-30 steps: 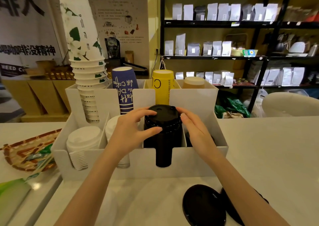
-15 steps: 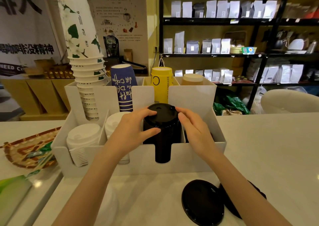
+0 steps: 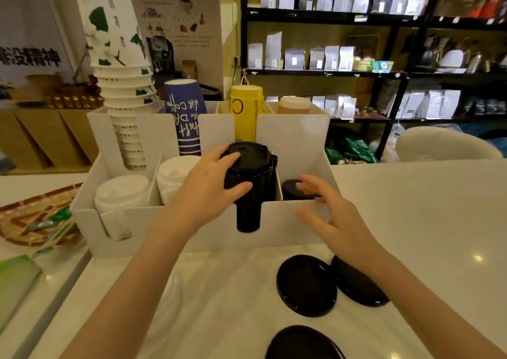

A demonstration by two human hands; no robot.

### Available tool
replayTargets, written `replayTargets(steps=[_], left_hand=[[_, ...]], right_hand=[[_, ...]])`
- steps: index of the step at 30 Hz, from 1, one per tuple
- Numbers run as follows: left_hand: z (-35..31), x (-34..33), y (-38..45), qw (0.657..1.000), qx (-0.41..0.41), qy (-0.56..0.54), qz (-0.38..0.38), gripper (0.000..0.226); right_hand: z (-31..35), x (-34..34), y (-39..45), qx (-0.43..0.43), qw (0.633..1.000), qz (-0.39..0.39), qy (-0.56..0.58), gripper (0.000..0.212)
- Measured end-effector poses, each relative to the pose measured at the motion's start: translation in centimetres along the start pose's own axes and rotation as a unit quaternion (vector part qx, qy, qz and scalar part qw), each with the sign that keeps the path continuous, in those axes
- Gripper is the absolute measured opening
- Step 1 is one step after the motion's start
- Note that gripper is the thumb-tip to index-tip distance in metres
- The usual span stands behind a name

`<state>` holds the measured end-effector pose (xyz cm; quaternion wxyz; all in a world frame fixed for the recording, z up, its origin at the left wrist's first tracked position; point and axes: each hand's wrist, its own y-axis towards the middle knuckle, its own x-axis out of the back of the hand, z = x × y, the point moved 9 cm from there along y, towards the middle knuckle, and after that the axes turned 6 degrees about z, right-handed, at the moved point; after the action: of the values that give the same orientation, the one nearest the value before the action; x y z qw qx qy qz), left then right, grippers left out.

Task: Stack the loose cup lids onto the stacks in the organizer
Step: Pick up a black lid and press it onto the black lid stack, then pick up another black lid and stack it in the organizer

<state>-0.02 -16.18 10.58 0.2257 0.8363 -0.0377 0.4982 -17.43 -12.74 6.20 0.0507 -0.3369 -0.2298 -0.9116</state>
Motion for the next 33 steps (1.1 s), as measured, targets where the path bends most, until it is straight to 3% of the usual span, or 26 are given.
replayTargets(steps=[5, 8, 10, 13, 17, 21, 24, 28, 33], left_hand=[[-0.6, -0.2, -0.2, 1.000, 0.011, 0.003, -0.010, 0.063], [-1.2, -0.3, -0.6, 0.999, 0.017, 0.024, -0.035, 0.061], [-2.6, -0.2, -1.2, 0.997, -0.018, 0.031, -0.074, 0.055], [-5.3, -0.3, -3.0, 0.987, -0.108, -0.038, -0.112, 0.038], [-6.1, -4.3, -5.2, 0.979, -0.135, -0.155, -0.009, 0.029], [-4.9, -10.1, -7.0, 0.973, -0.099, -0.154, 0.142, 0.046], [-4.0, -13.3, -8.4, 0.966, -0.076, -0.127, 0.214, 0.062], [-3.4, -15.0, -9.1, 0.960, -0.065, -0.119, 0.246, 0.073], [-3.5, -14.2, -8.6, 0.965, -0.064, -0.124, 0.221, 0.072]], right_hand=[[-2.5, -0.9, -5.3, -0.018, 0.994, 0.023, -0.104, 0.047], [-3.9, -1.8, -7.1, -0.046, 0.977, 0.076, -0.193, 0.060], [-5.0, -2.2, -7.8, -0.067, 0.962, 0.109, -0.242, 0.066], [-5.8, -2.1, -8.4, -0.089, 0.958, 0.121, -0.245, 0.057], [-5.9, -2.1, -8.4, -0.081, 0.961, 0.117, -0.238, 0.056], [-5.9, -2.1, -8.4, -0.077, 0.965, 0.103, -0.228, 0.055], [-5.8, -2.1, -8.6, -0.088, 0.968, 0.099, -0.213, 0.050], [-5.5, -2.3, -8.6, -0.089, 0.969, 0.100, -0.206, 0.047], [-5.2, -2.7, -8.4, -0.084, 0.970, 0.106, -0.200, 0.045]])
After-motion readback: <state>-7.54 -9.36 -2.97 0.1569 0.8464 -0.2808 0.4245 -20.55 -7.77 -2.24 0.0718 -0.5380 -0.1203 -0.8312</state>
